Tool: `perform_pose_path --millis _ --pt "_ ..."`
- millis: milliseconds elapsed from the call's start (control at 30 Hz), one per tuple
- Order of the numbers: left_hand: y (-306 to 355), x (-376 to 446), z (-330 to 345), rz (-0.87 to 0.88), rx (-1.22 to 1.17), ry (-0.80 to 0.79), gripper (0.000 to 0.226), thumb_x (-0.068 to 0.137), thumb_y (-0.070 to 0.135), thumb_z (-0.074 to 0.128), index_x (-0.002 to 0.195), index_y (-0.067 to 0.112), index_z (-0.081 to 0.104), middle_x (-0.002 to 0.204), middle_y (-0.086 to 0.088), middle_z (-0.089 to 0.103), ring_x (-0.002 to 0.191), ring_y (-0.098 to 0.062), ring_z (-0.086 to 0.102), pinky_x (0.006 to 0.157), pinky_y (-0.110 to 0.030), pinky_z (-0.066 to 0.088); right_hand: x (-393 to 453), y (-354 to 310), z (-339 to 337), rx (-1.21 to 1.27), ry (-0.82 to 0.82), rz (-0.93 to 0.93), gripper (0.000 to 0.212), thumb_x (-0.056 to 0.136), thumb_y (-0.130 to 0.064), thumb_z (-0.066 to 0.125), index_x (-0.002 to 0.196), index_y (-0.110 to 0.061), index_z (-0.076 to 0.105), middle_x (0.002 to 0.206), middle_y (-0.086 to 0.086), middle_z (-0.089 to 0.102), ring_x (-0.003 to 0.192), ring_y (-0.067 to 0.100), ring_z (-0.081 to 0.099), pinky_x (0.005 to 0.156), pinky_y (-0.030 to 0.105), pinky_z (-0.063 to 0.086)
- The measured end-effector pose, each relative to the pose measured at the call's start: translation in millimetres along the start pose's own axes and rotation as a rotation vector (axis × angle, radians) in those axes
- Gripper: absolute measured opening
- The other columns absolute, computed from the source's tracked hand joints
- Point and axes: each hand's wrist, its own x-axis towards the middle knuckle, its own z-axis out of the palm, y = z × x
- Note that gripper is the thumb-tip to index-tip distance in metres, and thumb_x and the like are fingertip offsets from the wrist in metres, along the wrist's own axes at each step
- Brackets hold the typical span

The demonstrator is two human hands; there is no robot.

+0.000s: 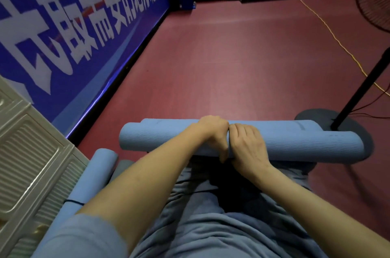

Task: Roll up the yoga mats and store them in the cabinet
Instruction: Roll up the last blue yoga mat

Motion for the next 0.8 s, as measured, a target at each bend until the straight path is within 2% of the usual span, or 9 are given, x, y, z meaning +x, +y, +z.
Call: perform_pose_path --millis 67,167,267,300,367,500,667,800 --pt "0.9 6.5 -1.8 0.003 -0.023 -0.047 0.060 0.052 0.053 0.094 0.096 0.022 0.068 0.085 0.004 0.064 0.076 -0.023 0.060 0.066 -0.029 0.046 1.7 0.4 6.3 -0.032 0.036 0.013 0.072 0.038 -0.043 0.093 0.088 -0.005 0.058 0.079 0.011 0.056 0.070 0.033 0.056 0.069 0.043 0.045" --pt "-2.6 8.8 7.8 -0.005 -0.046 0.015 0.065 0.051 0.057 0.092 0.101 0.025 0.066 0.091 0.005 0.066 0.082 -0.024 0.062 0.069 -0.031 0.047 13.5 0.5 1.6 -0.046 -0.075 0.024 0.082 0.026 -0.044 0.097 0.089 -0.005 0.061 0.078 0.011 0.060 0.069 0.032 0.061 0.067 0.040 0.048" --pt "-7.8 5.8 26.1 -0.010 -0.067 0.201 0.077 0.051 0.063 0.089 0.112 0.027 0.059 0.110 0.005 0.070 0.099 -0.024 0.067 0.074 -0.035 0.048 27.9 1.6 -12.9 -0.057 -0.235 0.014 0.083 0.053 -0.050 0.093 0.115 -0.010 0.055 0.106 0.007 0.065 0.100 0.029 0.066 0.085 0.037 0.046" --pt "-7.5 4.1 31.3 -0.020 -0.067 0.265 0.083 0.050 0.066 0.089 0.114 0.025 0.056 0.115 0.004 0.069 0.104 -0.024 0.066 0.077 -0.037 0.048 33.7 3.7 -17.4 -0.038 -0.289 0.012 0.084 0.058 -0.050 0.091 0.121 -0.012 0.050 0.114 0.006 0.065 0.107 0.027 0.065 0.087 0.035 0.045" --pt "-4.5 1.2 37.4 -0.043 -0.054 0.350 0.095 0.046 0.070 0.091 0.116 0.019 0.052 0.116 0.002 0.065 0.105 -0.024 0.064 0.083 -0.039 0.047 46.1 8.0 -27.2 -0.009 -0.397 0.009 0.091 0.056 -0.051 0.092 0.126 -0.014 0.047 0.119 0.003 0.066 0.109 0.025 0.067 0.080 0.032 0.045" --pt "-0.7 0.7 37.2 -0.072 -0.011 0.361 0.100 0.044 0.066 0.094 0.116 0.015 0.048 0.114 0.000 0.063 0.105 -0.024 0.064 0.084 -0.038 0.043 59.1 11.8 -35.9 0.027 -0.533 0.011 0.094 0.053 -0.048 0.093 0.129 -0.020 0.046 0.120 -0.001 0.068 0.110 0.023 0.067 0.072 0.028 0.042" --pt "-4.8 3.5 37.1 -0.044 0.011 0.354 0.082 0.057 0.060 0.090 0.115 0.018 0.051 0.112 0.000 0.069 0.101 -0.025 0.068 0.076 -0.036 0.037 51.9 10.7 -33.4 0.027 -0.474 0.023 0.085 0.058 -0.049 0.090 0.125 -0.021 0.046 0.122 -0.002 0.063 0.111 0.022 0.064 0.074 0.029 0.038" --pt "-12.4 7.4 18.9 -0.007 0.012 0.245 0.074 0.056 0.057 0.089 0.112 0.022 0.057 0.108 -0.001 0.072 0.097 -0.028 0.069 0.069 -0.033 0.040 47.6 14.9 -33.1 0.050 -0.425 0.037 0.073 0.060 -0.057 0.086 0.112 -0.023 0.047 0.114 -0.004 0.065 0.104 0.022 0.065 0.071 0.030 0.037"
